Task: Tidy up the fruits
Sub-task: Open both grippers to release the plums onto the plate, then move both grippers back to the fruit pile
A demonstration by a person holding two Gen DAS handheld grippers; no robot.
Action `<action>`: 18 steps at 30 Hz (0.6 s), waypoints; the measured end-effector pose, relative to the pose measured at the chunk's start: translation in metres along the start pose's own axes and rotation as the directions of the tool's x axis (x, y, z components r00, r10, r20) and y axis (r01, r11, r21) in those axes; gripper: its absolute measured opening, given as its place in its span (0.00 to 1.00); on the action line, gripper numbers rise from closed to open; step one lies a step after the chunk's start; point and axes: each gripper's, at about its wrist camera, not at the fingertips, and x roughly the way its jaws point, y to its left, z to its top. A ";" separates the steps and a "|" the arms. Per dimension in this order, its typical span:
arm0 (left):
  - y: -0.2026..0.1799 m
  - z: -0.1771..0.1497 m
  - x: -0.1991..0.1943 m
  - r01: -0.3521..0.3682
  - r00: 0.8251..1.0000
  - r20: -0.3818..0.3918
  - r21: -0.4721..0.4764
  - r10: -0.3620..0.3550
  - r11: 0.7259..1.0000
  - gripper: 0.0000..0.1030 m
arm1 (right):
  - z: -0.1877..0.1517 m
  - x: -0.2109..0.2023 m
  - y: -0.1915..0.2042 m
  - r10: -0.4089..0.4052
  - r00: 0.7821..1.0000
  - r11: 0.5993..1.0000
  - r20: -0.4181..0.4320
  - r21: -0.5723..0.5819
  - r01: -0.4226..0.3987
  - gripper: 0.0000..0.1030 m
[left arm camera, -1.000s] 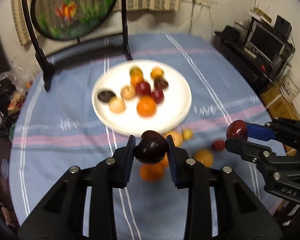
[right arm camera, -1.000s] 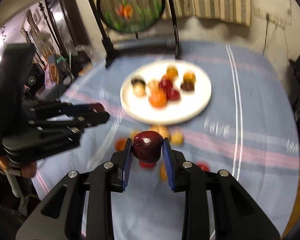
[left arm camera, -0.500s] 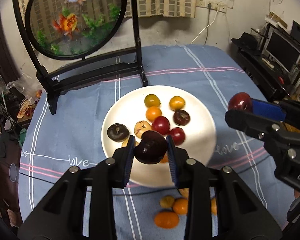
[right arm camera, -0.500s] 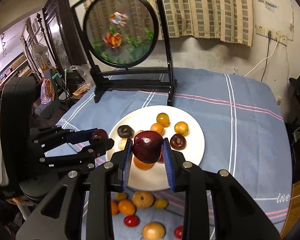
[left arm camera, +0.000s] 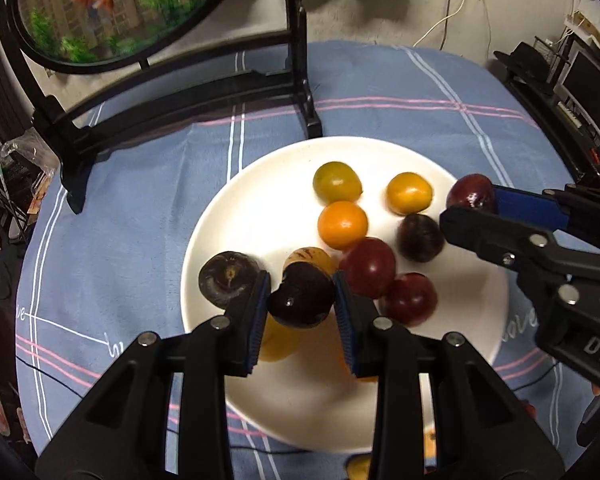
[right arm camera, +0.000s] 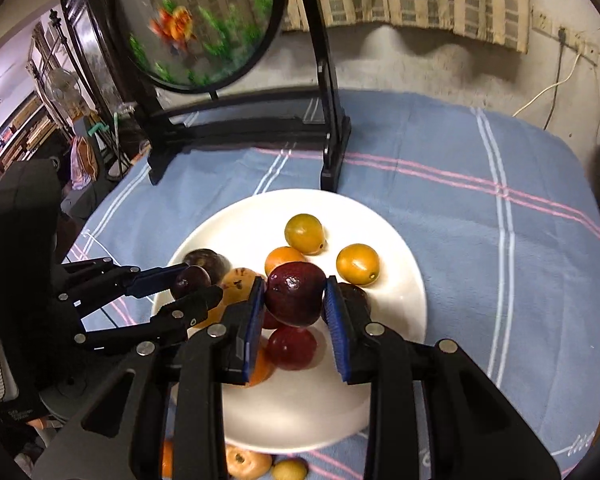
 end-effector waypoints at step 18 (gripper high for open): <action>-0.004 -0.002 -0.008 0.002 1.000 0.021 0.005 -0.002 1.000 0.58 | -0.003 0.001 -0.013 -0.011 1.000 0.999 -0.021 0.044 0.011 0.33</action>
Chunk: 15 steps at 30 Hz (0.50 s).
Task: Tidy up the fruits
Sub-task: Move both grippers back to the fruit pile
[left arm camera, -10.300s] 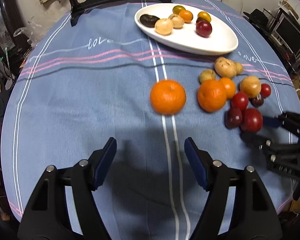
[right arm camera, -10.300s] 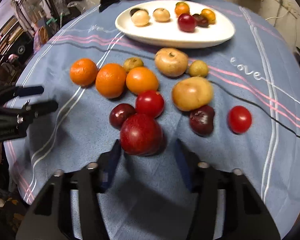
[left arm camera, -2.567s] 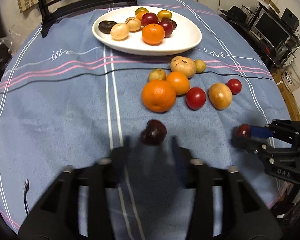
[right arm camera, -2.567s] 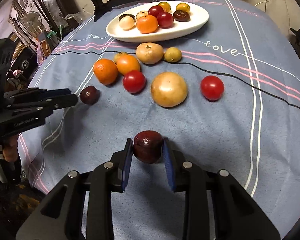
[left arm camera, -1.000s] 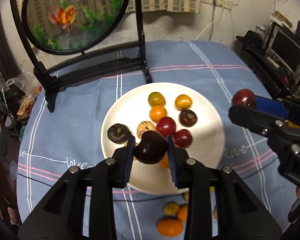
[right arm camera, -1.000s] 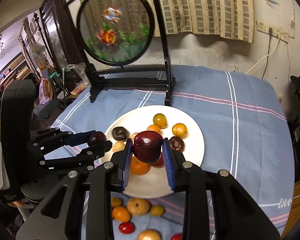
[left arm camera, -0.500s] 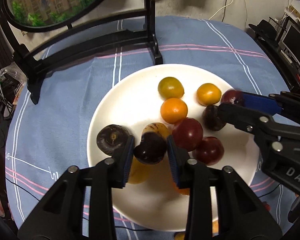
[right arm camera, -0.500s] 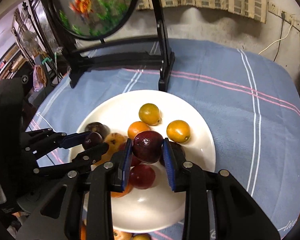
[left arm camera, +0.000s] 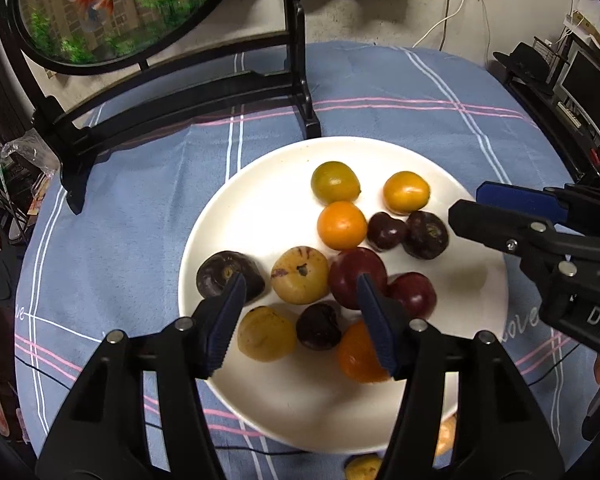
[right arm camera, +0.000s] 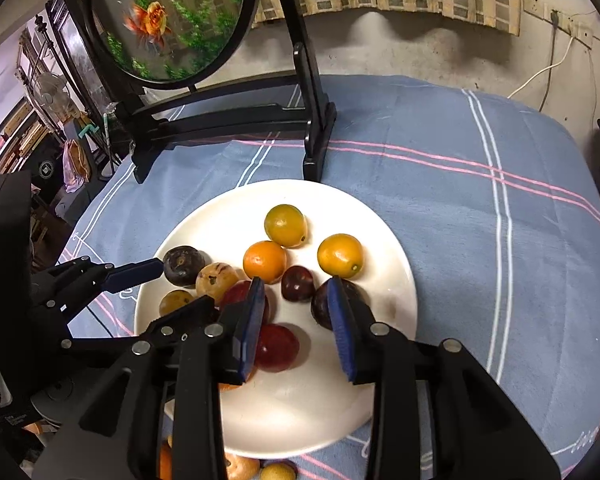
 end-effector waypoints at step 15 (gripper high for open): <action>0.007 -0.054 -0.103 0.035 0.992 0.123 0.011 -0.036 0.999 0.66 | -0.050 -0.126 0.023 -0.018 0.989 0.999 0.149 -0.024 0.022 0.36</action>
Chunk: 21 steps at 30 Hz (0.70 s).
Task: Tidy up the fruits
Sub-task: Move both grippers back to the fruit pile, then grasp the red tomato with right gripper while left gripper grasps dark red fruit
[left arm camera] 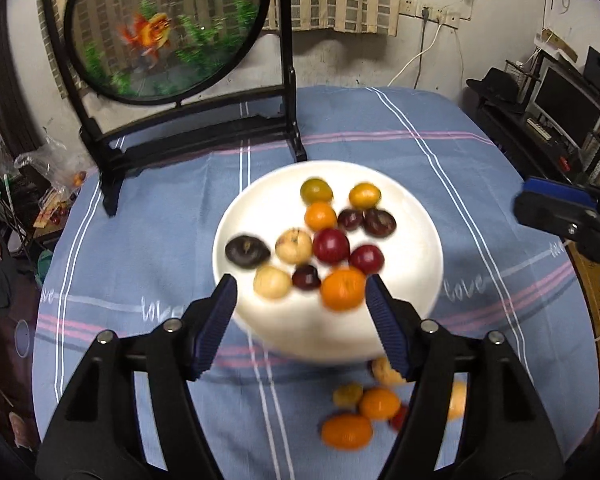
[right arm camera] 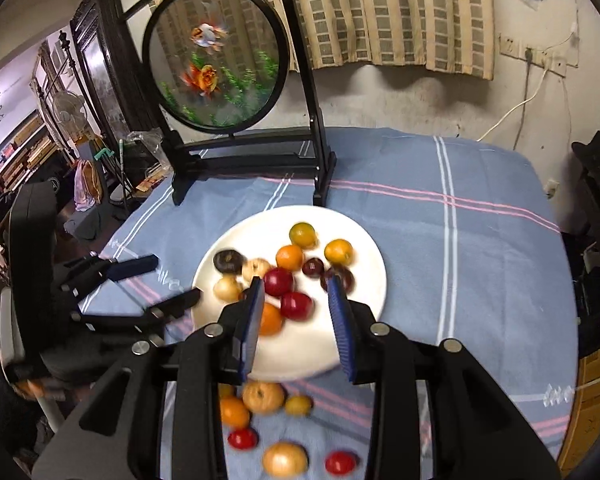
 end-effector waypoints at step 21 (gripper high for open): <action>-0.011 -0.170 -0.007 0.070 0.966 -0.248 -0.032 -0.076 0.997 0.68 | -0.185 0.013 -0.026 -0.242 0.950 0.965 -0.196 0.053 0.257 0.64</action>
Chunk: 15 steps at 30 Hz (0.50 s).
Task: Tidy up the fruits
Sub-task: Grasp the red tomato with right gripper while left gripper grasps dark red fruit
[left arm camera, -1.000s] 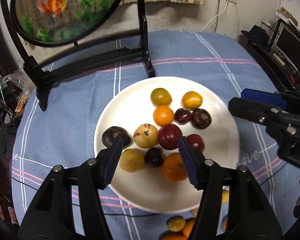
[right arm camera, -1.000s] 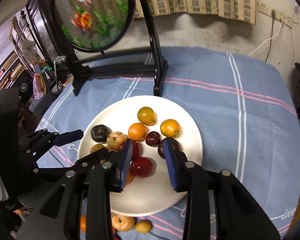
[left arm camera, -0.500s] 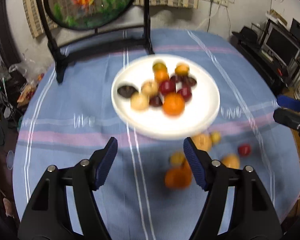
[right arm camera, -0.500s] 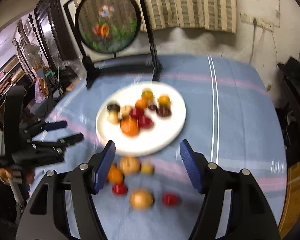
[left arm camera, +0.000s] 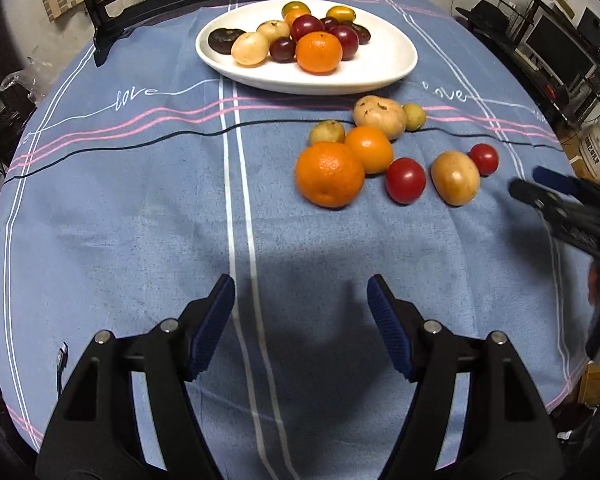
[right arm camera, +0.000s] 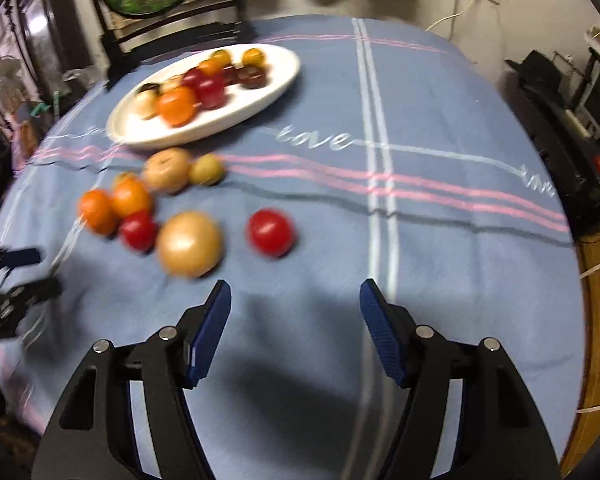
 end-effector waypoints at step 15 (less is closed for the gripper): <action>-0.045 0.021 0.004 0.081 0.997 -0.004 -0.027 -0.081 0.996 0.69 | 0.030 0.032 0.011 0.102 0.991 0.980 -0.083 -0.161 -0.114 0.23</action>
